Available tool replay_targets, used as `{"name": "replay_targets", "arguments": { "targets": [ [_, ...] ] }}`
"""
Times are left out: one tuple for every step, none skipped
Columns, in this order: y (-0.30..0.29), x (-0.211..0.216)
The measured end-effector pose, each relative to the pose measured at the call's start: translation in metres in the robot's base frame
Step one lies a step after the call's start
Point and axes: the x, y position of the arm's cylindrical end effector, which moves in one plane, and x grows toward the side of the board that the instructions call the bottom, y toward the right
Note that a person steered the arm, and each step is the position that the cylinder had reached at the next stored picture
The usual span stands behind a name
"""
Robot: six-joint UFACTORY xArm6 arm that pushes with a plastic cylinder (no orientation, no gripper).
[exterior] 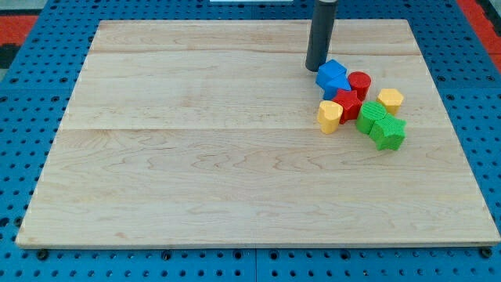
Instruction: Push the blue cube and red circle to above the blue triangle
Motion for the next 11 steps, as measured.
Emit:
{"name": "replay_targets", "arguments": {
  "targets": [
    [-0.004, 0.000],
    [-0.004, -0.029],
    [0.017, -0.048],
    [0.091, -0.034],
    [0.138, 0.010],
    [0.117, 0.057],
    [0.093, 0.076],
    [0.065, 0.045],
    [0.000, 0.027],
    [0.007, 0.023],
    [0.055, 0.052]
  ]
}}
